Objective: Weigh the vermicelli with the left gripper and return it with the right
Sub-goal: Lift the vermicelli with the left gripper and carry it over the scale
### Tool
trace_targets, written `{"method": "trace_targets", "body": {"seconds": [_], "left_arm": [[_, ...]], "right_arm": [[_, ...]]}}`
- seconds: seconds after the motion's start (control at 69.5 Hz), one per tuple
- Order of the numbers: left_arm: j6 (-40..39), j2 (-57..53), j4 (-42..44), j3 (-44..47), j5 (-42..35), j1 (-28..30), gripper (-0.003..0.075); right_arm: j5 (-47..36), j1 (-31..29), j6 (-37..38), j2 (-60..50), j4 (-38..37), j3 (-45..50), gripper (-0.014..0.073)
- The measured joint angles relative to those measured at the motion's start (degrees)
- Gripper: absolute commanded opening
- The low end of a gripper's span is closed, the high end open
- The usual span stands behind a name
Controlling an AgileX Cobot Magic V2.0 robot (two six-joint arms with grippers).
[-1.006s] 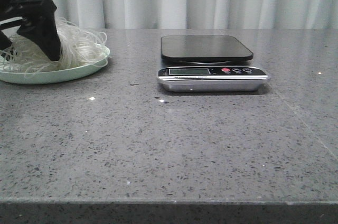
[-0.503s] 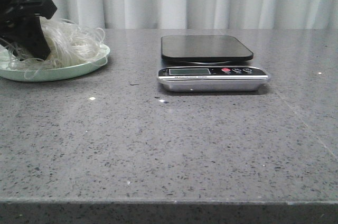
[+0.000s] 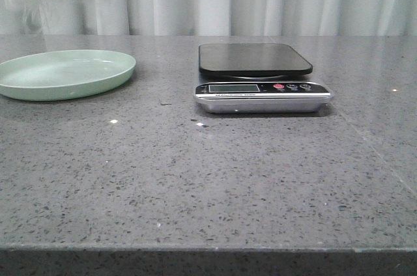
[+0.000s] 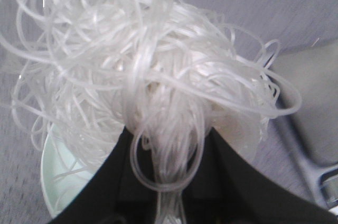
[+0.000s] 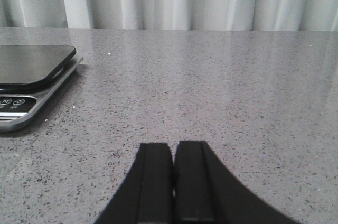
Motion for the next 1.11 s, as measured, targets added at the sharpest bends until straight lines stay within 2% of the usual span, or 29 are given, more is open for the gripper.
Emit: {"method": "trace_targets", "body": {"seconds": [0.086, 0.187, 0.417, 0.561, 0.82, 1.107], "left_arm": [[0.00, -0.72, -1.80, -3.27, 0.25, -1.62, 0.0134], [0.00, -0.75, -3.13, -7.71, -0.10, -8.04, 0.0134], [0.00, 2.76, -4.06, -9.32, -6.81, -20.13, 0.0134], [0.00, 8.19, -4.06, -9.32, -10.13, -24.53, 0.0134], [0.00, 18.34, -4.06, -9.32, -13.07, -26.37, 0.0134], [0.00, 24.10, -3.37, -9.32, -13.57, -26.47, 0.0134]], "right_arm": [[0.00, 0.00, 0.00, 0.00, 0.00, 0.00, 0.0151], [0.00, 0.00, 0.00, 0.00, 0.00, 0.00, 0.0151], [0.00, 0.00, 0.00, 0.00, 0.00, 0.00, 0.0151], [0.00, 0.00, 0.00, 0.00, 0.00, 0.00, 0.0151], [0.00, 0.00, 0.00, 0.00, 0.00, 0.00, 0.0151], [0.00, 0.00, 0.00, 0.00, 0.00, 0.00, 0.0151]]}}
